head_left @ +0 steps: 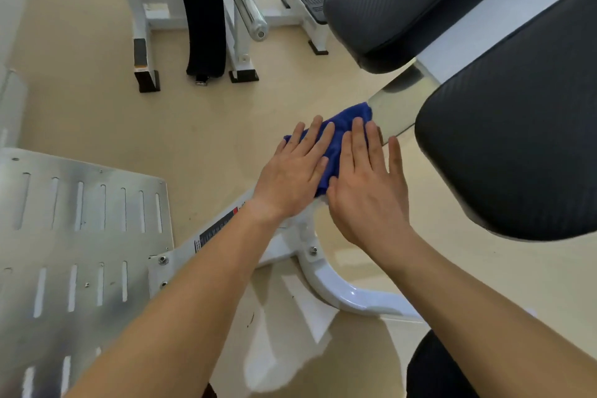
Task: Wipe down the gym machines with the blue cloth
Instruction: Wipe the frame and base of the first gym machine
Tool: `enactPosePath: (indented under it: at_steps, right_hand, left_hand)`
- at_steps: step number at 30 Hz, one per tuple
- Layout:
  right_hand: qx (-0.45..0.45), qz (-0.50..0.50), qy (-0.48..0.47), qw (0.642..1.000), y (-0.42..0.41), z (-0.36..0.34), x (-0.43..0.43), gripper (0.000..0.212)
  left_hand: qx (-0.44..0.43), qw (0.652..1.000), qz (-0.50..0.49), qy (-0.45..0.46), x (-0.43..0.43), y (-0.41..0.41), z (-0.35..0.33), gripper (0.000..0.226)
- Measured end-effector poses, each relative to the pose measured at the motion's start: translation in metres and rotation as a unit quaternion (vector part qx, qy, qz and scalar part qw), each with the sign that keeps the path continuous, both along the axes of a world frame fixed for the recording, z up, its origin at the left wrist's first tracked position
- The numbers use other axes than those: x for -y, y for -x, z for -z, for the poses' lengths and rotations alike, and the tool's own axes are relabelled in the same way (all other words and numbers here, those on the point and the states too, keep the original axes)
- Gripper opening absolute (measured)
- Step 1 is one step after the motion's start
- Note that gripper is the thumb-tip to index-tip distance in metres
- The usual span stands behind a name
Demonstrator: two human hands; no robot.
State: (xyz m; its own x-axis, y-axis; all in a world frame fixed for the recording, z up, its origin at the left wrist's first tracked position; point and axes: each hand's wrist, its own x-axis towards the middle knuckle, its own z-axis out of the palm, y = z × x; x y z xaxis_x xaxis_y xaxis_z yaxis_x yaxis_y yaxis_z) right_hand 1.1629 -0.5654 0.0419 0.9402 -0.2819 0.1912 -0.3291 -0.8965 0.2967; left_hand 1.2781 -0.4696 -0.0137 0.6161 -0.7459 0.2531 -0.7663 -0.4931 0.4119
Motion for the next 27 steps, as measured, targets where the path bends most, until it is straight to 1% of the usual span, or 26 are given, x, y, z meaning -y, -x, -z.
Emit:
enactPosePath:
  at_steps: [2, 4, 5, 7, 8, 9, 11, 13, 16, 19, 23, 27]
  right_hand:
    - [-0.015, -0.02, -0.01, 1.0, 0.008, 0.011, -0.005, 0.07]
    - [-0.021, -0.028, -0.016, 0.999, 0.012, 0.016, -0.007, 0.07]
    - [-0.015, -0.026, -0.016, 0.999, 0.012, 0.016, -0.007, 0.07]
    - [0.003, -0.017, -0.023, 1.0, 0.01, 0.015, -0.009, 0.068]
    - [0.014, -0.009, -0.034, 0.999, 0.01, 0.015, -0.01, 0.068]
    - [0.027, -0.001, -0.047, 0.999, 0.012, 0.015, -0.009, 0.067]
    - [0.048, 0.016, -0.068, 0.996, 0.024, 0.018, -0.006, 0.071]
    - [0.057, 0.032, -0.082, 0.995, 0.044, 0.027, -0.006, 0.083]
    - [0.042, 0.081, -0.104, 0.99, 0.068, 0.041, -0.016, 0.093]
    - [0.036, 0.126, -0.127, 0.983, 0.074, 0.046, -0.024, 0.09]
    - [0.056, 0.153, -0.137, 0.977, 0.071, 0.041, -0.03, 0.084]
    - [0.054, 0.161, -0.141, 0.975, 0.068, 0.03, -0.039, 0.077]
  left_hand:
    - [0.029, 0.998, -0.024, 0.042, -0.011, 0.011, 0.007, 0.05]
    - [0.028, 0.991, -0.058, 0.117, -0.016, 0.023, 0.014, 0.044]
    - [-0.008, 0.986, -0.068, 0.152, -0.014, 0.028, 0.015, 0.043]
    - [-0.144, 0.967, -0.058, 0.201, -0.007, 0.035, 0.012, 0.046]
    - [-0.189, 0.959, -0.039, 0.209, -0.002, 0.037, 0.01, 0.05]
    - [-0.2, 0.959, -0.021, 0.199, 0.003, 0.036, 0.009, 0.052]
    - [-0.166, 0.976, 0.007, 0.143, 0.012, 0.029, 0.007, 0.054]
    - [-0.114, 0.99, 0.025, 0.08, 0.02, 0.015, 0.005, 0.055]
    - [-0.035, 0.998, 0.044, 0.009, 0.03, 0.001, 0.0, 0.059]
    - [-0.006, 0.998, 0.059, 0.007, 0.047, -0.004, -0.016, 0.061]
    - [0.033, 0.994, 0.093, 0.05, 0.073, -0.003, -0.037, 0.059]
    - [0.039, 0.99, 0.124, 0.056, 0.054, 0.001, -0.019, 0.058]
